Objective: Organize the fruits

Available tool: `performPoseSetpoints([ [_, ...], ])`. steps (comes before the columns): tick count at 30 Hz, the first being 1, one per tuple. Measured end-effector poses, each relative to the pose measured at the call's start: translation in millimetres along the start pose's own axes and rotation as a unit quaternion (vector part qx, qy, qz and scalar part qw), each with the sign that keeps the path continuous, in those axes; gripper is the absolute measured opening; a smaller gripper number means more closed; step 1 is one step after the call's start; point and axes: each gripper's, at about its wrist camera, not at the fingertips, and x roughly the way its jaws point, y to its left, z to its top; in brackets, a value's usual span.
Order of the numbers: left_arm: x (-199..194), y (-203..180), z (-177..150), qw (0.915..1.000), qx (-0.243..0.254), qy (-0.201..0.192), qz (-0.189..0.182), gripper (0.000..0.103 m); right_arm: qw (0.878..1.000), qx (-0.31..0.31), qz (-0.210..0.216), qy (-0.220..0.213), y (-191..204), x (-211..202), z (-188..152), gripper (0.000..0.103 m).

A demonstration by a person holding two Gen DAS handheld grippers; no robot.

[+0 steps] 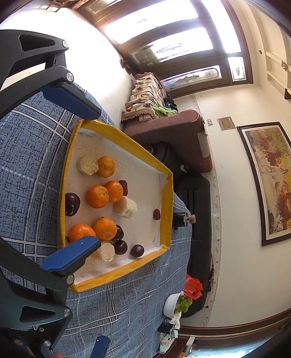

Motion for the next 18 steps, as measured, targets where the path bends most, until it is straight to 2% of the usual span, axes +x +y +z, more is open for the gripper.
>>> performPoseSetpoints([
  [18,3.6,-2.7,0.0,1.0,0.006,0.007,0.001,0.103,1.0,0.002,-0.001,0.005,-0.6,1.3,-0.5,0.103],
])
